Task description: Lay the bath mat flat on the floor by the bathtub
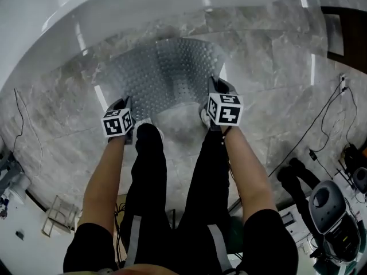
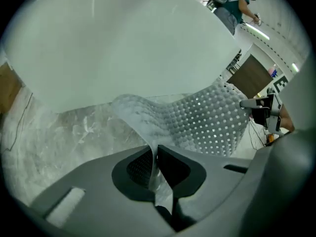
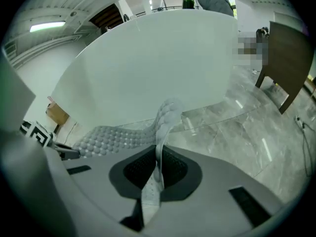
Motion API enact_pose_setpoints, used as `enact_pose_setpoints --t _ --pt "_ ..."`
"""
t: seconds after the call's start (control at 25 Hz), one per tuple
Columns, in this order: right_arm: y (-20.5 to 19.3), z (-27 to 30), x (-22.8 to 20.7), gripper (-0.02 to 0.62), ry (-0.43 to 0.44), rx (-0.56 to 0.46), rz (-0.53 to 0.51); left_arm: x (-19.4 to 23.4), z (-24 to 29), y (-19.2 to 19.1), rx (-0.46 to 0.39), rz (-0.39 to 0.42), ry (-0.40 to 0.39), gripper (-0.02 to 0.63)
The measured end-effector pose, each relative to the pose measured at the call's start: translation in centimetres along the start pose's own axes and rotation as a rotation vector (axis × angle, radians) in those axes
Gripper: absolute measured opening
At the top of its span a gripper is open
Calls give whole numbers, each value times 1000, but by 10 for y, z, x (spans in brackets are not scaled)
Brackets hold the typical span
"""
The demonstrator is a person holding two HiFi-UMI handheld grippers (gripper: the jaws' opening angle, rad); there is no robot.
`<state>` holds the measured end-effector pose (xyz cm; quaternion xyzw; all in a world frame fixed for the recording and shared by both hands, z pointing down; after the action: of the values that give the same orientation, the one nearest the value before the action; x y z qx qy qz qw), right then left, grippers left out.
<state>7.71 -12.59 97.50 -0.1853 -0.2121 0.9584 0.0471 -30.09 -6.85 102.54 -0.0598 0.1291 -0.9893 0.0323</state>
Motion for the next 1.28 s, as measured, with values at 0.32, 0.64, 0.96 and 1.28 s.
enact_pose_setpoints --t 0.32,0.64,0.96,1.28 --pt "-12 64 -25 21 9 54 20 17 70 -3 95 23 71 18" --pt "-7 103 -34 21 -35 82 -29 58 104 12 100 110 118 18" --pt "-13 141 -61 21 -66 118 -69 69 154 -5 146 142 144 18" --pt "-26 181 -104 21 -138 148 -56 80 184 -14 186 167 196 18"
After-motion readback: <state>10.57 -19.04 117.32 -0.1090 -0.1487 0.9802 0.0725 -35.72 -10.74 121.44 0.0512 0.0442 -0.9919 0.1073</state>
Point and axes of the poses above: the fingertips, and each gripper's own axes: z forward along the fingers, x to its left, y out of its top, the point moved 9 cm from there along -z, backward along the fingers, and after that the axes turned 8 degrees about y, right-handed, at the moved point
